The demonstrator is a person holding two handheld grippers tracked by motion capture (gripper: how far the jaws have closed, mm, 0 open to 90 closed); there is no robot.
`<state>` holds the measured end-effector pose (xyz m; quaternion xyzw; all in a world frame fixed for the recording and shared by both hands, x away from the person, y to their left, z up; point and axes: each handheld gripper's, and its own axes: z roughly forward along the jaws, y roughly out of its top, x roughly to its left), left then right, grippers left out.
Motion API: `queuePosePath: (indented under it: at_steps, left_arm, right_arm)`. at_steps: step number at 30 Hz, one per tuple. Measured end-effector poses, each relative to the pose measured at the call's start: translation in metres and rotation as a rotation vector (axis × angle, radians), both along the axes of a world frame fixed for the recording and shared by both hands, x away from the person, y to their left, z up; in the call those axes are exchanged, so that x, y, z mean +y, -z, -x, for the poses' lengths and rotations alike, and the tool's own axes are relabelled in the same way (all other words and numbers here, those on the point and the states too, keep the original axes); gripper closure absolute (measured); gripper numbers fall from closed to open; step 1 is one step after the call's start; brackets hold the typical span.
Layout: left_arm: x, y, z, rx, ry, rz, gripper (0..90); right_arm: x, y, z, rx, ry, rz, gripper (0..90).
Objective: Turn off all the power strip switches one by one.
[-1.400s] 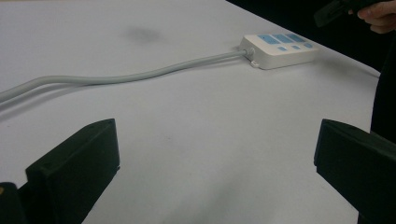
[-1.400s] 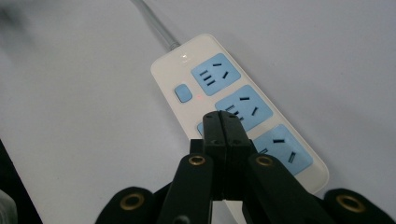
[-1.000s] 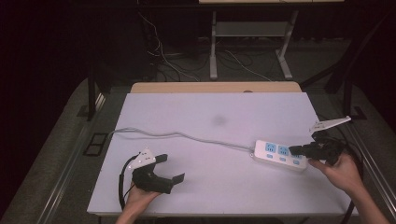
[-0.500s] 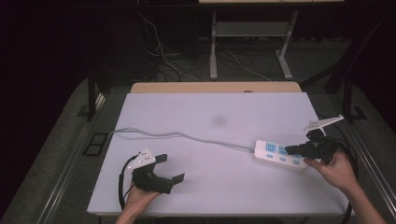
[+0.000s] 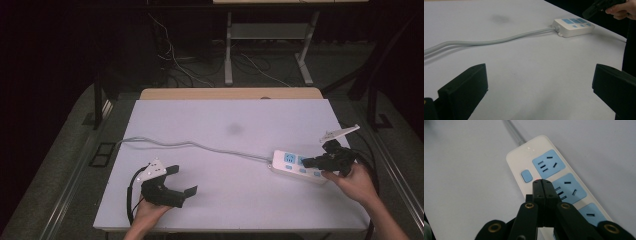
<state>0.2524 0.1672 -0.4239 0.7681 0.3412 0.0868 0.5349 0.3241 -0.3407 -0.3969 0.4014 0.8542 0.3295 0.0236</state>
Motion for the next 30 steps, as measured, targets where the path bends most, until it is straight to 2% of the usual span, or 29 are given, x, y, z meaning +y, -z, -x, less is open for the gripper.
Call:
queuePosePath:
  at_steps: [12,18,30]
  left_arm:
    - [0.000,0.000,0.000,0.000,0.000,0.000,0.0]
    - [0.001,0.000,0.000,0.001,-0.001,-0.001,0.0]
    - [-0.001,0.001,0.000,0.001,0.001,-0.004,0.0]
  right_arm:
    - [0.004,0.008,-0.002,0.016,-0.009,0.014,90.0]
    - [0.005,0.014,-0.003,0.022,-0.013,0.038,90.0]
    - [-0.003,0.018,0.001,0.012,0.005,-0.008,90.0]
